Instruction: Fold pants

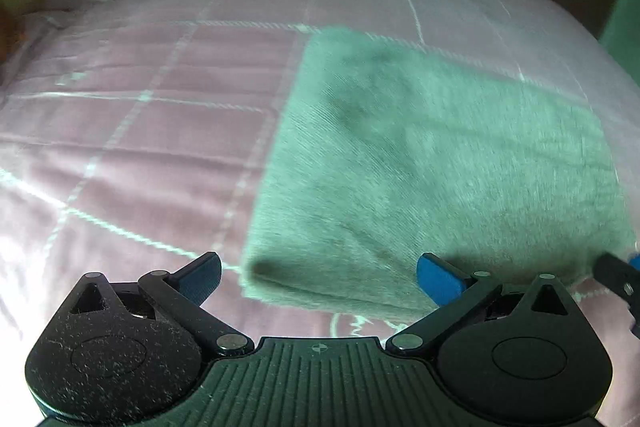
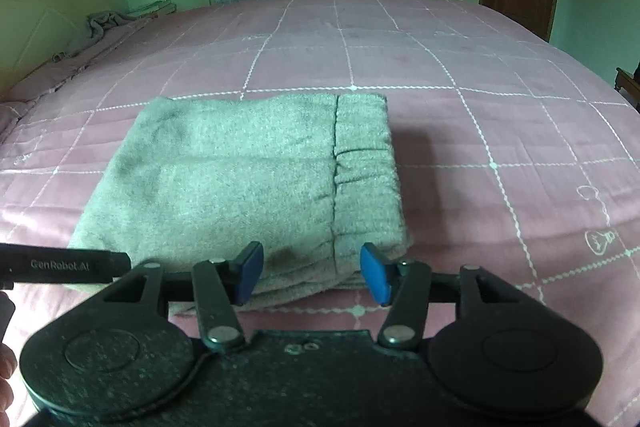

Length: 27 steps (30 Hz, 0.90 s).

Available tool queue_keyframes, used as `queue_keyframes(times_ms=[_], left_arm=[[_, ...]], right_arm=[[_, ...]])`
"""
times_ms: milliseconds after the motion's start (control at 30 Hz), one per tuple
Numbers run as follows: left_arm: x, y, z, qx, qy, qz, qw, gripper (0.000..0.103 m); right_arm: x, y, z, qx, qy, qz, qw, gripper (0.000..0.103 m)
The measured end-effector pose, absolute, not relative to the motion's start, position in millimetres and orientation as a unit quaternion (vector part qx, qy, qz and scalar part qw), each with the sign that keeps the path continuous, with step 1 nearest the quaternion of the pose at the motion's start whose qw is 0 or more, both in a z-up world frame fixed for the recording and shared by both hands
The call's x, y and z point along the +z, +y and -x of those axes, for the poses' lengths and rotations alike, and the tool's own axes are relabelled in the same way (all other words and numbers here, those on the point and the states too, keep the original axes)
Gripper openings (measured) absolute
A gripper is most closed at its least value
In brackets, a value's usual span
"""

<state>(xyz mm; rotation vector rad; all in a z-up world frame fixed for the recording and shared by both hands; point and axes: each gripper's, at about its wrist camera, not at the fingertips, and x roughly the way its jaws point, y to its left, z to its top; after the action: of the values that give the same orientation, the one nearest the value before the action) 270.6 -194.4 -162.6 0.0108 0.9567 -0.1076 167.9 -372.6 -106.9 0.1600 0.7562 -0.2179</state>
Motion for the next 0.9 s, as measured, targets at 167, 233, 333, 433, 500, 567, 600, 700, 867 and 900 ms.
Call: queue_keyframes(times_ms=[167,233,333,433,500,567,600,700,867,900], left_arm=[[-144,-189,-248,-0.053,0.443,-0.030,0.894,0.103],[-134,-189,-239,-0.059,0.437,-0.044,0.897,0.103],[-116,-184,-219,-0.072,0.427,-0.045,0.900,0.103],[-96,-179,-196,-0.081,0.408,-0.049,0.908,0.103],[-82,-174,-177,-0.088,0.394,-0.052,0.913,0.103],[-69,-169,-153,-0.099,0.375,-0.061,0.920,0.103],[-63,-166,-141,-0.104,0.367,-0.065,0.922,0.103],[-49,-157,-104,-0.100,0.342,-0.079,0.931,0.103],[-30,-154,-58,-0.103,0.333,-0.110,0.931,0.103],[-28,-153,-51,-0.103,0.332,-0.113,0.931,0.103]], right_arm=[[-94,-366,-145,-0.096,0.368,-0.083,0.921,0.062],[-92,-362,-136,-0.090,0.374,-0.083,0.920,0.062],[-87,-357,-121,-0.088,0.375,-0.092,0.918,0.062],[-74,-350,-100,-0.081,0.367,-0.099,0.921,0.062],[-65,-345,-85,-0.079,0.357,-0.098,0.926,0.063],[-54,-339,-68,-0.073,0.347,-0.097,0.930,0.064],[-49,-335,-58,-0.069,0.341,-0.096,0.933,0.064],[-35,-325,-28,-0.061,0.320,-0.092,0.941,0.071],[-19,-309,16,-0.046,0.291,-0.096,0.951,0.072],[-17,-306,22,-0.045,0.287,-0.098,0.952,0.072]])
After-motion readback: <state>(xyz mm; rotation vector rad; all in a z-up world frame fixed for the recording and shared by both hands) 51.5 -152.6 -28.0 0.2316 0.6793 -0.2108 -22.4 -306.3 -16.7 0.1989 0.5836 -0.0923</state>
